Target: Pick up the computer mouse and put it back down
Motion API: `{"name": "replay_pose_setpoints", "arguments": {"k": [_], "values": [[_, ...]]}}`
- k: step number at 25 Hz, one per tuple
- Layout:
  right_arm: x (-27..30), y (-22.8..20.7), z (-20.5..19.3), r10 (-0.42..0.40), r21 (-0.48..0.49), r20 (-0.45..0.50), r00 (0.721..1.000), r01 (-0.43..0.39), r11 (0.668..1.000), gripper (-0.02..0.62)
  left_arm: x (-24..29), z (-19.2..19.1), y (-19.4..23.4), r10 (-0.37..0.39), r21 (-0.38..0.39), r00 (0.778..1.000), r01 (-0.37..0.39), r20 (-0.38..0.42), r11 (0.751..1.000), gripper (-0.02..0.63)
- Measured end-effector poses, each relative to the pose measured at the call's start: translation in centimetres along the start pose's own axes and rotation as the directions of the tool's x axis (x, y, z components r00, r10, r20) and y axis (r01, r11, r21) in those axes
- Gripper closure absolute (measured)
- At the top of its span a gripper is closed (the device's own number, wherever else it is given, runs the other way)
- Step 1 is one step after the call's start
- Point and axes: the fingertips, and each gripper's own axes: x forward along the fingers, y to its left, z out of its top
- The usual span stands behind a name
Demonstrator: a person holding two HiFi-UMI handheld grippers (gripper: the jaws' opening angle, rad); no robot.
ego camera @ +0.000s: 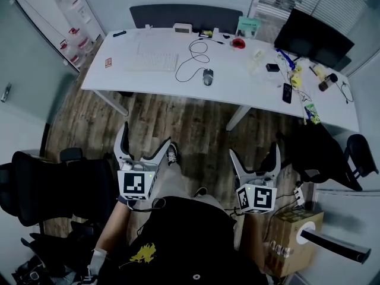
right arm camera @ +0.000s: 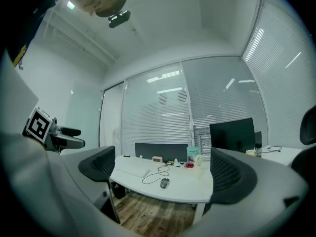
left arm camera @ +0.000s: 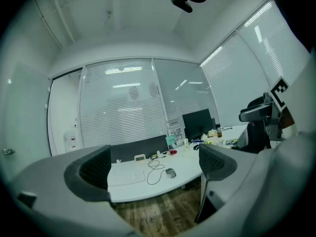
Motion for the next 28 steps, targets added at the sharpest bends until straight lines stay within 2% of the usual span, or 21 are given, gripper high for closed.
{"name": "replay_pose_setpoints", "arguments": {"k": [3, 6, 9, 12, 16, 19, 21, 24, 28], "values": [[4.9, 0.6, -1.0, 0.000, -0.004, -0.042, 0.999, 0.000, 1.000, -0.002, 4.0, -1.8, 3.1, 0.002, -0.026, 0.999, -0.003, -0.032, 1.000, 0.071], [10.7, 0.9, -2.4, -0.018, -0.006, -0.084, 0.996, 0.017, 1.000, -0.002, 9.3, -2.9, 6.8, -0.001, -0.038, 1.000, 0.000, -0.030, 0.999, 0.072], [17.6, 1.6, -3.5, -0.043, -0.006, -0.118, 0.992, 0.042, 0.999, -0.002, 15.5, -3.5, 10.2, -0.044, -0.060, 0.999, 0.044, -0.007, 0.997, 0.072], [23.5, 2.7, -3.8, -0.069, -0.010, -0.167, 0.984, 0.068, 0.998, 0.000, 21.2, -2.9, 13.4, -0.070, -0.116, 0.995, 0.079, 0.077, 0.990, 0.072], [31.3, 4.0, -4.3, -0.117, -0.035, -0.211, 0.971, 0.112, 0.993, 0.006, 28.1, -3.2, 17.5, -0.154, -0.141, 0.984, 0.166, 0.087, 0.976, 0.072], [35.7, 5.2, -6.0, -0.141, -0.044, -0.232, 0.962, 0.135, 0.990, 0.013, 31.7, -4.6, 20.0, -0.202, -0.139, 0.975, 0.214, 0.090, 0.967, 0.072], [37.4, 4.9, -8.1, -0.166, -0.056, -0.259, 0.952, 0.157, 0.986, 0.040, 33.5, -6.2, 20.2, -0.235, -0.139, 0.968, 0.245, 0.084, 0.960, 0.072], [40.2, 3.5, -13.1, -0.216, -0.046, -0.339, 0.916, 0.213, 0.976, 0.072, 37.0, -9.7, 19.1, -0.295, -0.198, 0.955, 0.294, 0.024, 0.935, 0.072], [44.3, 2.6, -18.9, -0.218, -0.035, -0.417, 0.882, 0.224, 0.974, 0.107, 41.1, -13.5, 17.3, -0.357, -0.206, 0.934, 0.343, -0.030, 0.916, 0.072]]}}
